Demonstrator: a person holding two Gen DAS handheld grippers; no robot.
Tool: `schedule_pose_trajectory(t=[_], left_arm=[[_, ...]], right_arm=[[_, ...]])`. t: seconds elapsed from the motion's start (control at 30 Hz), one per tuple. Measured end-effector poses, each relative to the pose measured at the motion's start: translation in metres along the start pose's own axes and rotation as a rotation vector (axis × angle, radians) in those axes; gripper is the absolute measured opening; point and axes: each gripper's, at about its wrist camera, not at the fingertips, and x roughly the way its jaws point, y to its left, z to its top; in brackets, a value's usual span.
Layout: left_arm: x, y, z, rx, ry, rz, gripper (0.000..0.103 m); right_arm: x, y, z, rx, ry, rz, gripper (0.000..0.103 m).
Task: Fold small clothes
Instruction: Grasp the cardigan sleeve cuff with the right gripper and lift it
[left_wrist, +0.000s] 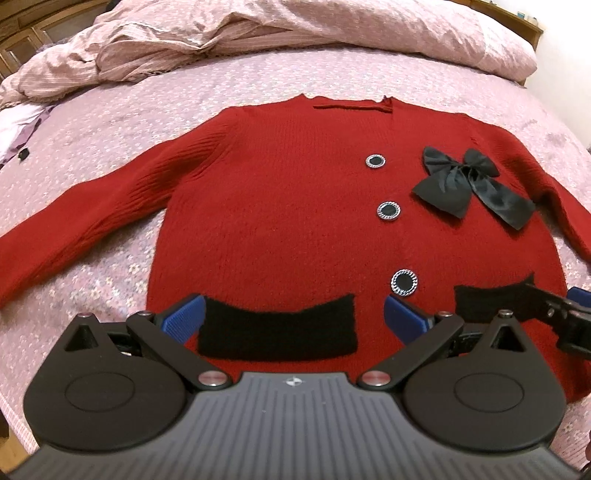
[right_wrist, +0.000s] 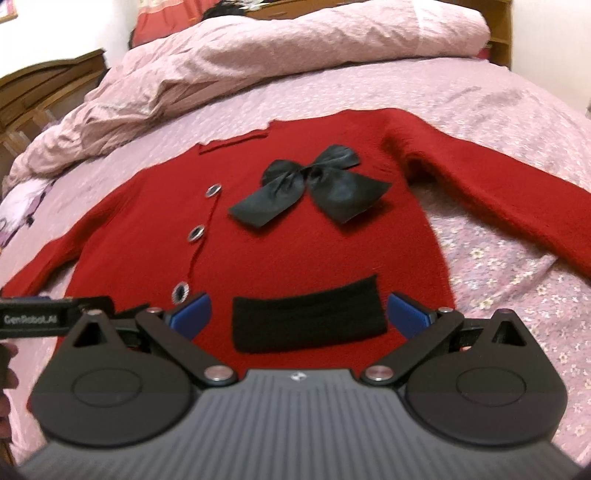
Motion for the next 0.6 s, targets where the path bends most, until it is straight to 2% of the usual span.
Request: schedule_pose_trajectory(t=[0.33,0.6], left_arm=[[0.021,-0.013,0.015,0.023,0.034,-0.013,0.103],[0.052,-0.031,0.034,0.04,0.066,-0.039,0.103]], right_arm=[[0.007,-0.037,0.015,0.106,-0.009,-0.051,0.103],[0.016,-0.074,0.031,0.194,-0.034,-0.099,0.103]])
